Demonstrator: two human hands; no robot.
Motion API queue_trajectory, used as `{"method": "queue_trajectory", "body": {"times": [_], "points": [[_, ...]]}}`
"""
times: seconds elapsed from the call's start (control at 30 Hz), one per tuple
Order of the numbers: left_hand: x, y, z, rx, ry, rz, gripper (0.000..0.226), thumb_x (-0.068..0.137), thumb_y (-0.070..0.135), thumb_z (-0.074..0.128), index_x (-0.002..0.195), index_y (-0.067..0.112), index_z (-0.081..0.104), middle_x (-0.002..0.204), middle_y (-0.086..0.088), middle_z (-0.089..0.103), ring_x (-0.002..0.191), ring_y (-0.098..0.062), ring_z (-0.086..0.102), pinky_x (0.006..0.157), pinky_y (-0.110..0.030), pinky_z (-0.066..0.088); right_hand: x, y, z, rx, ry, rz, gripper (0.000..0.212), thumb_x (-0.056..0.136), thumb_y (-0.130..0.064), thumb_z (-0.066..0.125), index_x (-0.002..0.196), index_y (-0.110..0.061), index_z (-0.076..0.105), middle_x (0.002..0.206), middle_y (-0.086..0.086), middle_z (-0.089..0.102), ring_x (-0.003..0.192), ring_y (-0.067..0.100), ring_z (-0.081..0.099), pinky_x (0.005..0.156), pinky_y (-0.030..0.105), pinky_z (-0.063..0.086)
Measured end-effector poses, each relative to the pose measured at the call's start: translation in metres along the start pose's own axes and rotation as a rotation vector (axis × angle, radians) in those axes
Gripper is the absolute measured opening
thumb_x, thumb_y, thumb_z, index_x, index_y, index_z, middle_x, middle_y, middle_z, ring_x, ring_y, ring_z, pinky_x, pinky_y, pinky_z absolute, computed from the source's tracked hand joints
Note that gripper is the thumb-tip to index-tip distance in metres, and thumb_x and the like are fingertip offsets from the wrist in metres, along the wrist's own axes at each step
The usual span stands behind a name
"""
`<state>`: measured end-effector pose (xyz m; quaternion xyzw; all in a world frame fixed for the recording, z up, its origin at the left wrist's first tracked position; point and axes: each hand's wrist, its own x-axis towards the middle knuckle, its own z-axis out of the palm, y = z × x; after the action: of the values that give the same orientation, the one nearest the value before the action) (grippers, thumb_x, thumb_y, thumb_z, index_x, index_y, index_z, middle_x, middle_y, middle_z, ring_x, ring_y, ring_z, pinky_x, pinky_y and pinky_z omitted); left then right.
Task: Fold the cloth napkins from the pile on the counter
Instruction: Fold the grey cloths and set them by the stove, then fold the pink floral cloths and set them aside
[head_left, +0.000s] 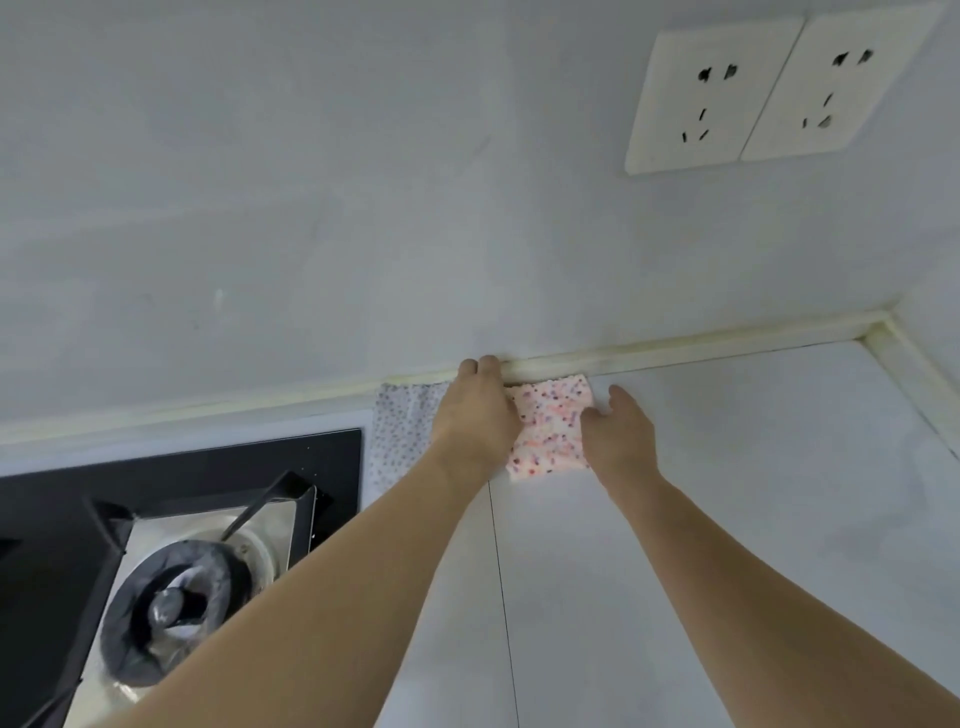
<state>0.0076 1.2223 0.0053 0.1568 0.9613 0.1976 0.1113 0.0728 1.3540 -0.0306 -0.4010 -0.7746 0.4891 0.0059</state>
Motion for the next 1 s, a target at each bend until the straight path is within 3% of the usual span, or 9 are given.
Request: {"method": "queue_trajectory", "body": {"times": [0.13, 0.23, 0.43, 0.67, 1.0], "points": [[-0.024, -0.018, -0.008, 0.059, -0.012, 0.127, 0.030, 0.098, 0.018, 0.039, 0.126, 0.011, 0.048, 0.116, -0.006, 0.049, 0.105, -0.026, 0.048, 0.077, -0.034, 0.042, -0.027, -0.004, -0.005, 0.016, 0.071, -0.063, 0.053, 0.096, -0.013, 0.044, 0.148, -0.006, 0.033, 0.152, 0.012, 0.037, 0.138, 0.028, 0.036, 0.111, 0.035, 0.030], [-0.050, -0.035, -0.011, 0.092, 0.028, 0.208, 0.029, 0.099, 0.018, 0.038, 0.123, 0.010, 0.051, 0.120, -0.005, 0.050, 0.109, -0.025, 0.044, 0.080, -0.029, 0.038, -0.051, -0.008, -0.006, -0.046, 0.070, -0.169, 0.050, 0.096, -0.012, 0.044, 0.145, -0.006, 0.036, 0.148, 0.010, 0.042, 0.136, 0.025, 0.040, 0.110, 0.033, 0.031], [-0.107, -0.071, -0.024, 0.154, 0.122, 0.261, 0.047, 0.093, 0.031, 0.030, 0.125, 0.007, 0.056, 0.129, -0.009, 0.055, 0.121, -0.030, 0.050, 0.107, -0.042, 0.039, -0.107, -0.020, 0.008, -0.192, 0.067, -0.376, 0.049, 0.094, -0.011, 0.048, 0.142, -0.006, 0.040, 0.145, 0.011, 0.045, 0.134, 0.027, 0.040, 0.111, 0.039, 0.034], [-0.146, -0.128, -0.080, 0.179, 0.249, 0.277, 0.037, 0.094, 0.023, 0.049, 0.127, 0.007, 0.054, 0.131, -0.010, 0.054, 0.123, -0.030, 0.048, 0.110, -0.047, 0.036, -0.183, -0.057, 0.046, -0.322, 0.059, -0.560, 0.039, 0.089, -0.005, 0.053, 0.127, 0.002, 0.048, 0.124, 0.020, 0.053, 0.119, 0.036, 0.046, 0.099, 0.043, 0.038], [-0.223, -0.263, -0.190, 0.183, 0.304, 0.277, 0.044, 0.100, 0.030, 0.042, 0.140, 0.012, 0.042, 0.145, -0.006, 0.043, 0.136, -0.024, 0.036, 0.118, -0.041, 0.024, -0.334, -0.126, 0.158, -0.309, 0.007, -0.609, 0.047, 0.096, -0.017, 0.049, 0.142, -0.012, 0.039, 0.145, 0.004, 0.044, 0.135, 0.021, 0.040, 0.111, 0.033, 0.032]]}}
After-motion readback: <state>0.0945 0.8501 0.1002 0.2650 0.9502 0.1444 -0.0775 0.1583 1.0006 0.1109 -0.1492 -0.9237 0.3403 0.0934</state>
